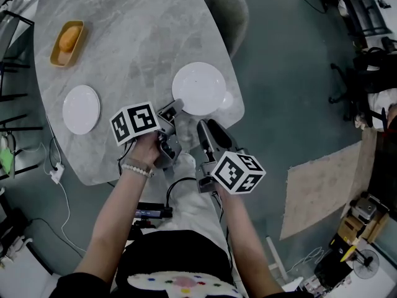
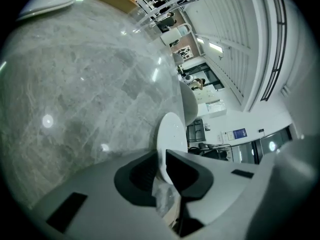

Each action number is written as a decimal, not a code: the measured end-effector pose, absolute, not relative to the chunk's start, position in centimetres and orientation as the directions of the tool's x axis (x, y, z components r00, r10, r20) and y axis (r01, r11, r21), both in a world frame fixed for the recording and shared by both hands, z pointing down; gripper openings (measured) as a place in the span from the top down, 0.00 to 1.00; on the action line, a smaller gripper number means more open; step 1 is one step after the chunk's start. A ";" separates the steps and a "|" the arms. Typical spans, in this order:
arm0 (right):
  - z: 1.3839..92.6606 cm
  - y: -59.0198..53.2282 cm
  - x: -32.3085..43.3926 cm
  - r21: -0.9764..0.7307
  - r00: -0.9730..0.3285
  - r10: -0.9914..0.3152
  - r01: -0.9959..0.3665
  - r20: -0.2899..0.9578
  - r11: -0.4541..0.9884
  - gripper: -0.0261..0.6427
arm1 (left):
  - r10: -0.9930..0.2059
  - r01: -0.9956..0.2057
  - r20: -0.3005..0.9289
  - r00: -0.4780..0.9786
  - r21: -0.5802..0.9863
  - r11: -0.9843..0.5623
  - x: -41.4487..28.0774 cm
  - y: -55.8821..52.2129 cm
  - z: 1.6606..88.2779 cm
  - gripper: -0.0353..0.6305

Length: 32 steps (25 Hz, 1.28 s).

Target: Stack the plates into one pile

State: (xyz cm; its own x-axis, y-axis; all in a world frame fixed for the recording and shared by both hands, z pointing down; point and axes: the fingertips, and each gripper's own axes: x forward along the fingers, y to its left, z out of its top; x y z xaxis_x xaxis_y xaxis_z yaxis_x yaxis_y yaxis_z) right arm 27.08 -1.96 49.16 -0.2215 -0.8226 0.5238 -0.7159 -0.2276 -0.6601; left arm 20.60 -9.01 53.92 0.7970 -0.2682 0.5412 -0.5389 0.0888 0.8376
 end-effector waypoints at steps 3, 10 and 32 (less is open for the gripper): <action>49.6 -2.0 26.9 -0.672 -0.229 -0.816 -0.700 0.530 -0.241 0.75 | -0.264 -0.540 0.540 0.799 0.838 0.082 20.6 -9.0 53.8 0.87; 50.7 -2.1 26.4 -0.740 -0.245 -0.819 -0.608 0.519 -0.287 0.75 | -0.277 -0.506 0.505 0.817 0.859 0.072 20.9 -8.9 52.6 0.89; 52.2 -5.0 26.7 -0.856 -0.206 -0.858 -0.344 0.471 -0.387 0.77 | -0.287 -0.442 0.433 0.854 0.896 0.037 21.5 -9.4 50.7 0.91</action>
